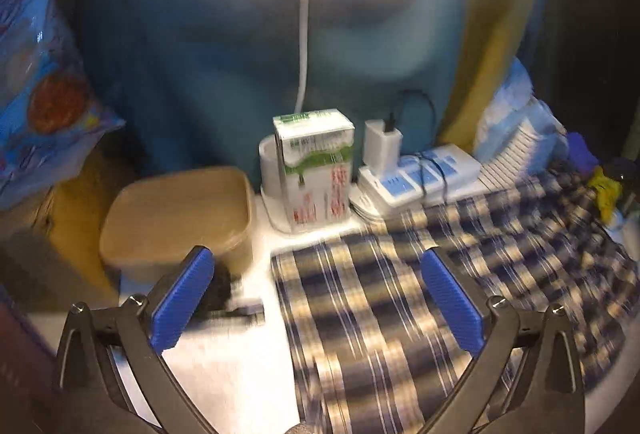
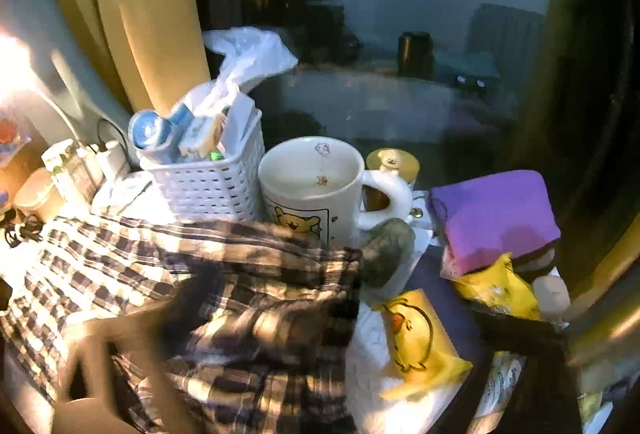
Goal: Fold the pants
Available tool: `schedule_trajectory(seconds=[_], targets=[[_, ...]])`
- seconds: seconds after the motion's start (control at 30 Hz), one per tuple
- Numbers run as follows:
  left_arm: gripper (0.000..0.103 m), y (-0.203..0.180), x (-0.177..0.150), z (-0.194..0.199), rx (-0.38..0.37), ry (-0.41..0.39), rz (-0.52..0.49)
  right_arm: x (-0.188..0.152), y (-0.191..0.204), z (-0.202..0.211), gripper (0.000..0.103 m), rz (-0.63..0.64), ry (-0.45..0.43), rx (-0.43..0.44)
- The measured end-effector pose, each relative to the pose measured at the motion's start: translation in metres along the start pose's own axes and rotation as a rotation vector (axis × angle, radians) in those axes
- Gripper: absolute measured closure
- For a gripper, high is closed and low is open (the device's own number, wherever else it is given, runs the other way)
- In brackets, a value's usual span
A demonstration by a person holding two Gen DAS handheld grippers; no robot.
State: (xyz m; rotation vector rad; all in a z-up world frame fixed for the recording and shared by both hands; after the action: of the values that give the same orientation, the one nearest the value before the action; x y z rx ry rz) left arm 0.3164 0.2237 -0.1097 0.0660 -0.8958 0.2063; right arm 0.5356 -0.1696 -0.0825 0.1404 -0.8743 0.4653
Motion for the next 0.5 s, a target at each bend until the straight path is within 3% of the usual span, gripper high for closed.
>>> schedule_trajectory(seconds=[0.17,0.33,0.4,0.5], targets=[[0.001,-0.016,-0.052,0.024,-0.041,0.076,0.037,-0.027,-0.002,0.042,0.000,0.010,-0.011,0.038],[0.001,-0.031,-0.102,0.033,-0.097,0.153,0.090,-0.074,-0.009,0.070,0.000,0.038,0.045,0.031],[0.001,-0.037,-0.115,0.030,-0.139,0.177,0.111,-0.090,-0.011,0.076,0.012,0.046,0.070,0.034],[0.003,-0.043,-0.124,0.028,-0.155,0.204,0.105,-0.109,-0.001,0.081,0.021,0.083,0.102,0.074]])
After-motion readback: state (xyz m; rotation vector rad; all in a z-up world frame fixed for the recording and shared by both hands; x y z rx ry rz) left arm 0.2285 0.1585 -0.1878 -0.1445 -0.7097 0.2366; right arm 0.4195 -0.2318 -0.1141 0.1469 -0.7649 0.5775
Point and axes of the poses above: each gripper's, at about its wrist camera, not at the fingertips, and z roughly against the way its jaws point, y to its left, x to its top, the point moved 9 cm from there along -z, roughly the way its jaws point, and after that the axes turned 2 degrees about -x, right-handed, at the moved point
